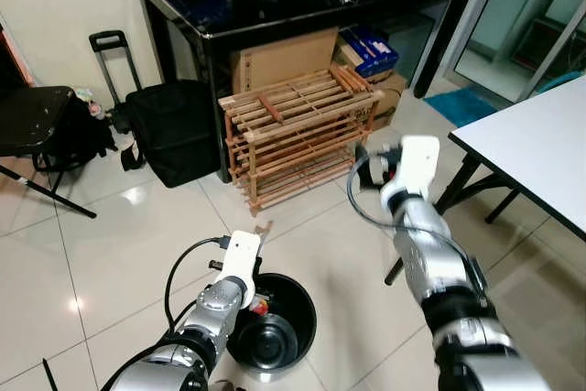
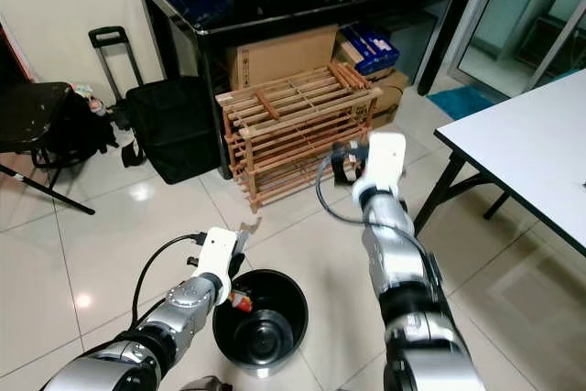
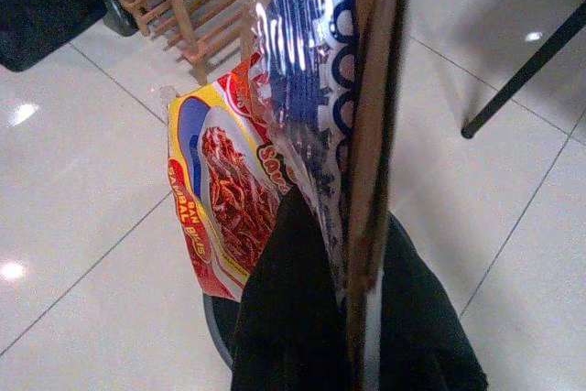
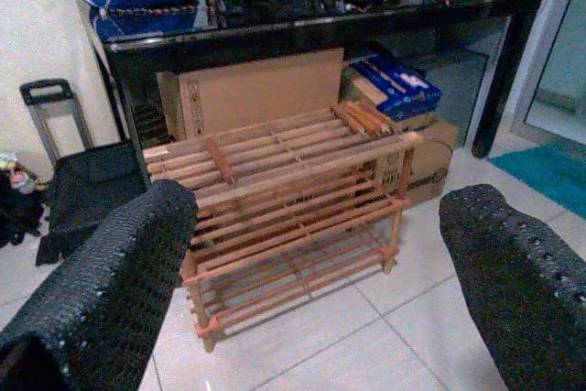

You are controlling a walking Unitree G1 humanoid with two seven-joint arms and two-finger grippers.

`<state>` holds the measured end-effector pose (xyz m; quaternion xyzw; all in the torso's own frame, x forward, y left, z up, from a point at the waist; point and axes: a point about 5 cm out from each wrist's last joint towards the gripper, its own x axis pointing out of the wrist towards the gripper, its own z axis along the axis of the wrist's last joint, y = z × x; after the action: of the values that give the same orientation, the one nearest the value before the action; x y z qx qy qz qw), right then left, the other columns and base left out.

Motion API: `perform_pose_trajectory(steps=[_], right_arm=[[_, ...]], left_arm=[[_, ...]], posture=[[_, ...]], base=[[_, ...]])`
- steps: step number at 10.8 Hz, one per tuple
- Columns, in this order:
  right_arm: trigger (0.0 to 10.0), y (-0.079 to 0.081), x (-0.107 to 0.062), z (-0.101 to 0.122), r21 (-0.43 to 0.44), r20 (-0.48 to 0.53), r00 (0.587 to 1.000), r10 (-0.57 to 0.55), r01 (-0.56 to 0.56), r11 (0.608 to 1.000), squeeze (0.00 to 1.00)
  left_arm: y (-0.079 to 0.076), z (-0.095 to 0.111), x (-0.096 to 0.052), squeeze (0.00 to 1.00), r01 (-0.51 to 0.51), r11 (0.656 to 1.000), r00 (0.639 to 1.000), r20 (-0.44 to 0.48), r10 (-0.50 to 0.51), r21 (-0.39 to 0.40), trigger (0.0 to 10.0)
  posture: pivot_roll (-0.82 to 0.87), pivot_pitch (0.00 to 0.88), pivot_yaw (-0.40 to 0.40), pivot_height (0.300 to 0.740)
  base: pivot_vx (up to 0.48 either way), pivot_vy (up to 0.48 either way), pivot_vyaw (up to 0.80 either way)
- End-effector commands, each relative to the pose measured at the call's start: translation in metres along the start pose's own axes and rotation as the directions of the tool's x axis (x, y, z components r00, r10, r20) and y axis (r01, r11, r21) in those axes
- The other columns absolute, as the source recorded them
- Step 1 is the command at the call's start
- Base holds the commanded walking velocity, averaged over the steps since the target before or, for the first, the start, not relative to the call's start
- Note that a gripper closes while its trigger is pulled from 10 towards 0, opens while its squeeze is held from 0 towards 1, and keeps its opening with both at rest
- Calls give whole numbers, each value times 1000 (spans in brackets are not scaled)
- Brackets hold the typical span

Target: Picking trash to rubbish bin

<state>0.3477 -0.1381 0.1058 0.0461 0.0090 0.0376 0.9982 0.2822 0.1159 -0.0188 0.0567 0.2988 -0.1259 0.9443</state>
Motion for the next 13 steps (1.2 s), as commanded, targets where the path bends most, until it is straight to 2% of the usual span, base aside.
perform_pose_trajectory(steps=[1,4,5,6,8,9,10,13], right_arm=[[10000,1,-2,2,-11,4,1000,4,-4,1000,0],[10000,-1,-24,-14,-25,-51,999,15,-17,1000,0],[10000,-7,-32,-31,-45,-125,992,15,-21,999,0],[10000,-22,-42,-62,-97,-259,965,-33,8,995,0],[10000,-32,-62,-101,-124,-424,903,-77,27,992,0],[10000,-35,-92,-137,-148,-579,809,-99,15,989,0],[10000,-35,-107,-151,-160,-635,766,-106,4,987,0],[10000,-33,-116,-160,-150,-654,750,-99,-1,989,0]], left_arm=[[-4,1,0,0,24,1000,1000,14,-24,13,10000],[-20,-4,-1,0,66,998,998,21,-66,13,10000],[-24,-4,0,0,72,997,997,21,-73,17,10000],[-25,-4,-1,0,73,997,997,24,-74,13,10000],[-24,-8,-2,0,67,998,997,25,-67,-2,10000],[-23,-17,-5,0,64,998,998,13,-64,-10,10000],[-23,-21,-6,0,60,998,998,5,-60,-17,10000],[-24,-32,-9,0,53,998,998,-27,-54,-21,10000]], posture=[[-17,64,-42,716],[-48,132,-63,716],[-50,147,-70,716],[-37,158,-73,716],[-28,161,-70,716],[-22,162,-70,716],[-20,164,-70,716],[-24,163,-73,716]], base=[[0,0,0],[0,0,0],[0,0,0],[0,0,0],[0,0,0],[0,0,0],[0,0,0],[0,0,0]])
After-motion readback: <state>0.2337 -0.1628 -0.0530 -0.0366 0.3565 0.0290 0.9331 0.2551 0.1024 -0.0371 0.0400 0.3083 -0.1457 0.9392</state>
